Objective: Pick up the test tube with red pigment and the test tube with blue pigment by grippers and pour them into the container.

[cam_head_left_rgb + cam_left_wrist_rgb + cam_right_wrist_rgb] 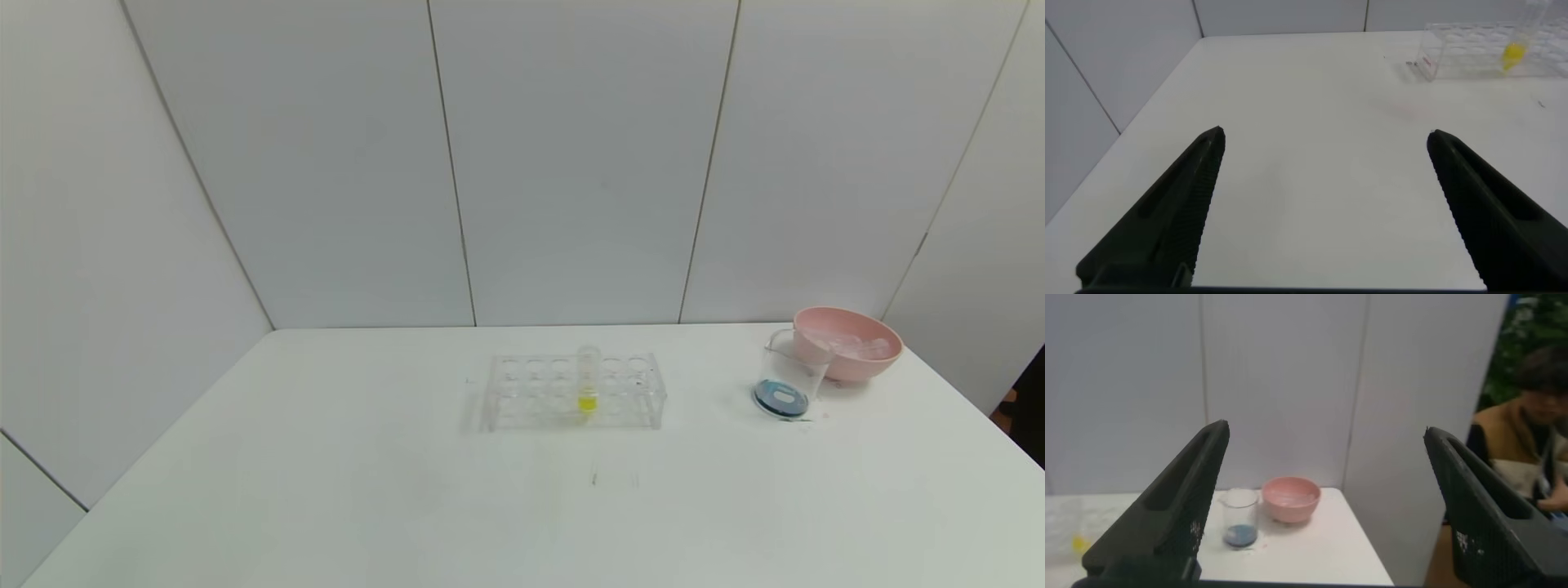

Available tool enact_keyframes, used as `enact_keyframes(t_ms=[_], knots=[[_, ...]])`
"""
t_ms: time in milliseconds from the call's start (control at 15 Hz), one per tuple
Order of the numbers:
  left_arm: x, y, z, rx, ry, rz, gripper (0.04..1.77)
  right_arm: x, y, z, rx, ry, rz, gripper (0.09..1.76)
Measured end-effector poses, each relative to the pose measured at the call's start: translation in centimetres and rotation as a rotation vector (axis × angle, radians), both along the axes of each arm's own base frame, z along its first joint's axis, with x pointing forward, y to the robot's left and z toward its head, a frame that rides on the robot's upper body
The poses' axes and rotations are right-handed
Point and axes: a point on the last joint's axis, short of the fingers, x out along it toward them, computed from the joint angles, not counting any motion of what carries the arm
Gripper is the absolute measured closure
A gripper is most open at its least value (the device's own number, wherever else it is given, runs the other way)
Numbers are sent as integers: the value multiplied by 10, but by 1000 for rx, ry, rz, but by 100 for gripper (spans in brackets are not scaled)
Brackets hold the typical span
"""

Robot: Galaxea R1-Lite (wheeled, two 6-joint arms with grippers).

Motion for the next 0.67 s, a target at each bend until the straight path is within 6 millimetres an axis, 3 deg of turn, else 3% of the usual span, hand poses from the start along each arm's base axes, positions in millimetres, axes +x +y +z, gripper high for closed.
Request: enact_keyframes(t_ms=[267, 667], knots=[[0, 0, 0, 0, 0, 0, 5, -21, -5, 2, 14, -57, -111, 15], [0, 0, 0, 0, 0, 0, 5, -28, -6, 4, -15, -42, -214, 15]])
